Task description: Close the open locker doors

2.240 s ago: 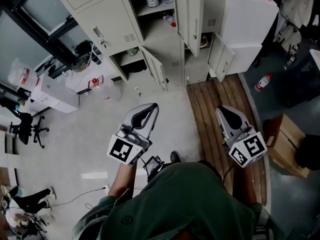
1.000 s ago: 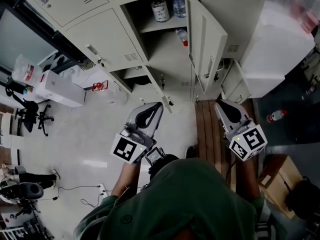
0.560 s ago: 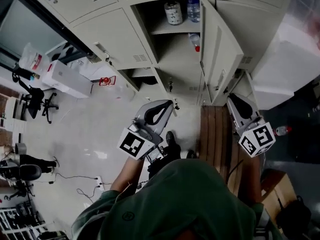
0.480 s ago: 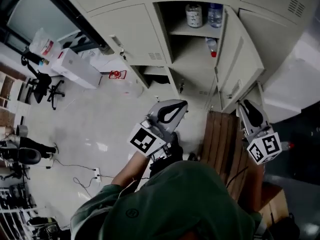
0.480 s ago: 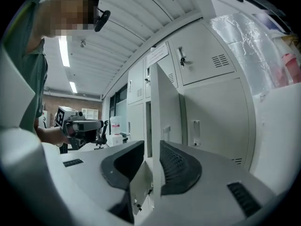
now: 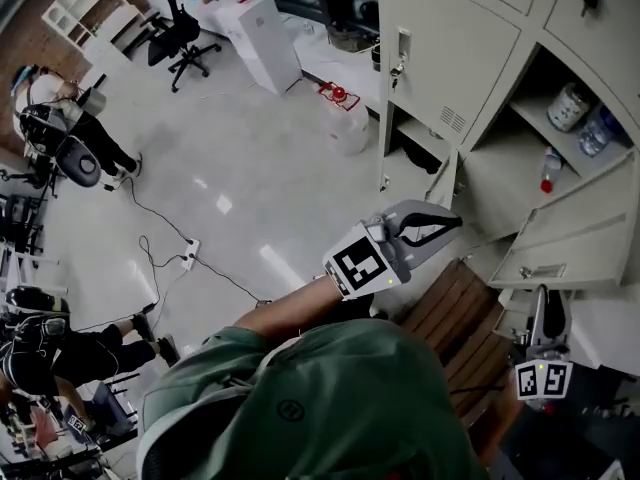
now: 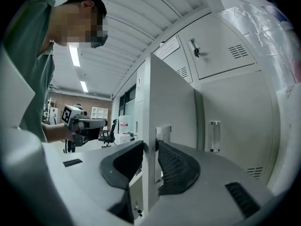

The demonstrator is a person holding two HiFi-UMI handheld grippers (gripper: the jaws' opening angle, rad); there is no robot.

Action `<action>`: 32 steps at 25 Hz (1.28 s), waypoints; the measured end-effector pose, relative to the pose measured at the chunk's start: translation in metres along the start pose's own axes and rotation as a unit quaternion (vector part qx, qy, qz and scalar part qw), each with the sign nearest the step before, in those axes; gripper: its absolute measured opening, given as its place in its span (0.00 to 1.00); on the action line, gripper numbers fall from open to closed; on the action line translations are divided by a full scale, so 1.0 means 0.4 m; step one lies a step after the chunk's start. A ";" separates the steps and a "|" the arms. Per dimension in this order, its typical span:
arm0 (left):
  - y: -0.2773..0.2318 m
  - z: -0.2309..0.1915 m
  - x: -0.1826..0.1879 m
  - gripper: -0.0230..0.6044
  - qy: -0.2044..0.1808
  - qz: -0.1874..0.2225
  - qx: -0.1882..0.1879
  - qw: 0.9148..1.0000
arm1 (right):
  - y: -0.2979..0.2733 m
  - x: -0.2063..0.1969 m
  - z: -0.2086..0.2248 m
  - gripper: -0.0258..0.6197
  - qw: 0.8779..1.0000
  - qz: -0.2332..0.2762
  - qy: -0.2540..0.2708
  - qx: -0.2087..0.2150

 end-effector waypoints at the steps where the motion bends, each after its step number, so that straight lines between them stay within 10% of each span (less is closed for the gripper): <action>1: 0.011 -0.007 -0.007 0.04 0.003 -0.003 0.005 1.000 | -0.014 0.000 -0.013 0.19 1.000 0.000 0.002 0.003; 32: 0.067 -0.346 -0.195 0.04 0.057 -0.026 0.050 0.997 | -0.609 0.005 -0.103 0.15 0.999 -0.018 0.002 0.045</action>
Point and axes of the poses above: the fingertips, and each gripper's own axes: y backward along the fingers, z to its right, x out of its top, the point moved 5 cm from there along y, backward along the fingers, and after that the axes turned 13 degrees about -y, right-handed, at the moved point
